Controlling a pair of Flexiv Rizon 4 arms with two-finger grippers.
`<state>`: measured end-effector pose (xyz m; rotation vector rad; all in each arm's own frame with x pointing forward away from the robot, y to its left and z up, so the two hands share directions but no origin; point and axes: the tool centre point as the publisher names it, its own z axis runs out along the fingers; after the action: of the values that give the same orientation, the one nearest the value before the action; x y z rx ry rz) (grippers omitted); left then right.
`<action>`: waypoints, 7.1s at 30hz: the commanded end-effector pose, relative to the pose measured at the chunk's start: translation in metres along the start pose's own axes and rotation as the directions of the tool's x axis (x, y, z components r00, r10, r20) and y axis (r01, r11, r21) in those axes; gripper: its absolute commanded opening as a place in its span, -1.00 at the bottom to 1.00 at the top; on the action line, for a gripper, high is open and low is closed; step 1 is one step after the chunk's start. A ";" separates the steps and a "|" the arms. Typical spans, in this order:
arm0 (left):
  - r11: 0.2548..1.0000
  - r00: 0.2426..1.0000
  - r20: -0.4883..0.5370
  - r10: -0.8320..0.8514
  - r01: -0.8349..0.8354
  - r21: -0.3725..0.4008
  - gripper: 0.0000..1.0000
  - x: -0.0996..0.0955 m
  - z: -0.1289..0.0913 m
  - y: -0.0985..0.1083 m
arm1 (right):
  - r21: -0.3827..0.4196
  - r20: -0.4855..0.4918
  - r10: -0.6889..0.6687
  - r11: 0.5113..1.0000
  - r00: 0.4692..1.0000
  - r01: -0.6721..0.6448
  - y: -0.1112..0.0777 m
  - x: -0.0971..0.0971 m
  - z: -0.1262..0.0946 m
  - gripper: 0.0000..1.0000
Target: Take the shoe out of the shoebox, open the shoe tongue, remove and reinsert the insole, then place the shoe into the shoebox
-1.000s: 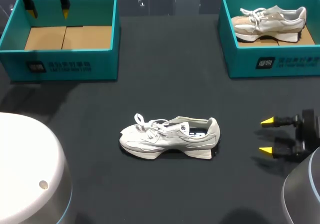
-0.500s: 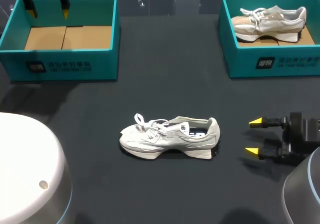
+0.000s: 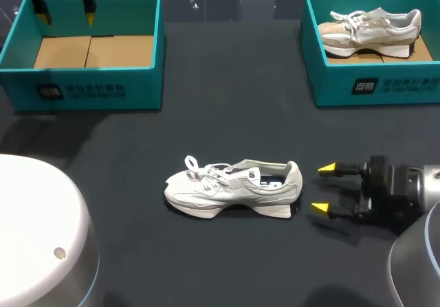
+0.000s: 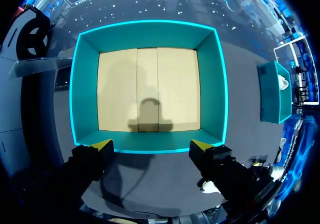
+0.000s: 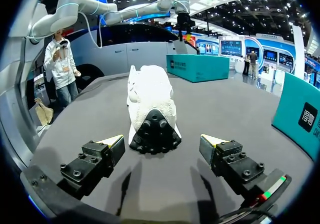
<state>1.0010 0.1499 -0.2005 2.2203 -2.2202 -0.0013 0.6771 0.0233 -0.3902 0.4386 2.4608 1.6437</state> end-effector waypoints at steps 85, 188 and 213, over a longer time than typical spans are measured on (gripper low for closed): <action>1.000 1.000 0.000 0.000 0.000 0.001 1.00 0.000 0.000 0.000 | -0.063 -0.223 -0.055 0.997 0.973 0.041 0.010 0.003 0.082 -1.00; 0.995 0.995 0.101 -0.024 0.034 -0.095 1.00 0.383 0.073 0.309 | -0.063 -0.223 -0.055 0.997 0.973 0.041 0.010 0.003 0.082 -1.00; 0.987 0.963 0.265 -0.036 0.076 -0.140 1.00 0.393 0.130 0.317 | -0.063 -0.223 -0.055 0.997 0.973 0.041 0.010 0.003 0.082 -1.00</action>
<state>0.6828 -0.2371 -0.3253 2.3097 -2.1770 -0.4313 0.6995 0.1002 -0.4139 0.1909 2.5436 1.8355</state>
